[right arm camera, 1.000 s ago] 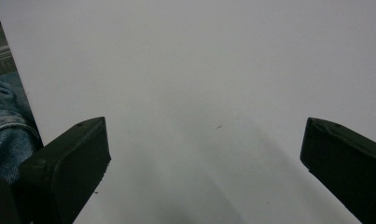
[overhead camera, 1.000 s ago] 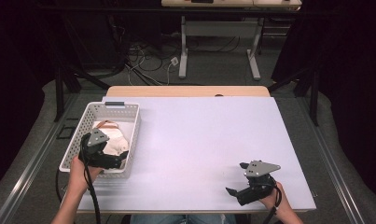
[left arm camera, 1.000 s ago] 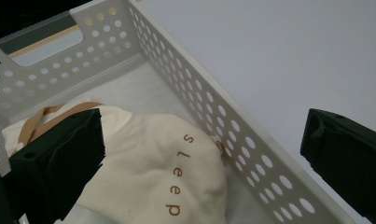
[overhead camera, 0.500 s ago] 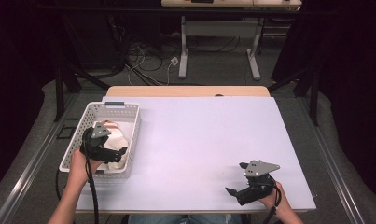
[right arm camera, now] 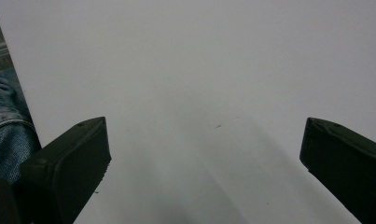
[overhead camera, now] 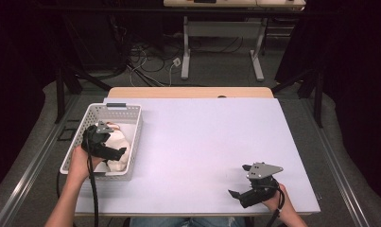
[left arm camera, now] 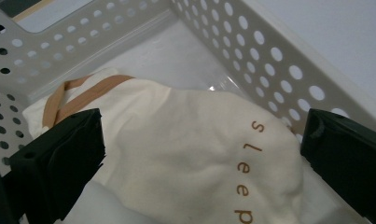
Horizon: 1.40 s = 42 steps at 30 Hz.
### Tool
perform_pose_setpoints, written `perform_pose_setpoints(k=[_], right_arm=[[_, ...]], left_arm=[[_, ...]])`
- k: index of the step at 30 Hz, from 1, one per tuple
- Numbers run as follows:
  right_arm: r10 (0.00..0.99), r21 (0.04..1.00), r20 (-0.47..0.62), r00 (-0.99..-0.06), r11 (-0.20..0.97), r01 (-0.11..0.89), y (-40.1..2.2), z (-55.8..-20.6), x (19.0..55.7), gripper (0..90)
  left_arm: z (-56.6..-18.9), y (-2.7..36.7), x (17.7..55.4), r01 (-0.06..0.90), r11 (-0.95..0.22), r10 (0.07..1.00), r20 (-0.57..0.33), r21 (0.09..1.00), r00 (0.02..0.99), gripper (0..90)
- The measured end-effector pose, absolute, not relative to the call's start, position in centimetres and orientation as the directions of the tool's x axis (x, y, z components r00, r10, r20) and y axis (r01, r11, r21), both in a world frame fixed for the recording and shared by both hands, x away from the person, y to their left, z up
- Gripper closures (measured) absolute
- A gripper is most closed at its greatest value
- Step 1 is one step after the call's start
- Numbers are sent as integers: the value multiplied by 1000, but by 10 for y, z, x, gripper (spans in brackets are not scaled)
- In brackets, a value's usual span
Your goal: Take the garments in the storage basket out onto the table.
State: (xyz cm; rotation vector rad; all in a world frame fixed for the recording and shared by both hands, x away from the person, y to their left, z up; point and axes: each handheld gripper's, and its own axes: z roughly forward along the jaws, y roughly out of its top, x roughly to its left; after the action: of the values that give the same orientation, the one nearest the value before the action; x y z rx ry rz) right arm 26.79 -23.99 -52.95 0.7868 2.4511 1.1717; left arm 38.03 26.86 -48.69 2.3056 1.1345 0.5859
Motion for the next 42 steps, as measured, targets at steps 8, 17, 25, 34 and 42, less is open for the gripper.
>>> perform_pose_setpoints(k=[8,17,25,34,42], right_arm=[[594,786,-59,-802,524,329,-240,-530,268,16],[592,782,-65,-803,531,327,-239,-530,267,16],[593,784,-67,-802,529,325,-239,-530,267,17],[594,780,-64,-802,532,331,-239,-530,267,17],[592,781,-67,-803,532,327,-239,-530,267,17]], left_arm=[[-489,271,390,605,-574,792,189,551,580,0],[-496,267,395,616,-627,753,166,477,637,0],[-501,262,400,619,-668,725,175,413,666,0],[-514,260,409,644,-691,711,149,327,687,0],[-524,260,415,662,-703,706,148,260,692,0]])
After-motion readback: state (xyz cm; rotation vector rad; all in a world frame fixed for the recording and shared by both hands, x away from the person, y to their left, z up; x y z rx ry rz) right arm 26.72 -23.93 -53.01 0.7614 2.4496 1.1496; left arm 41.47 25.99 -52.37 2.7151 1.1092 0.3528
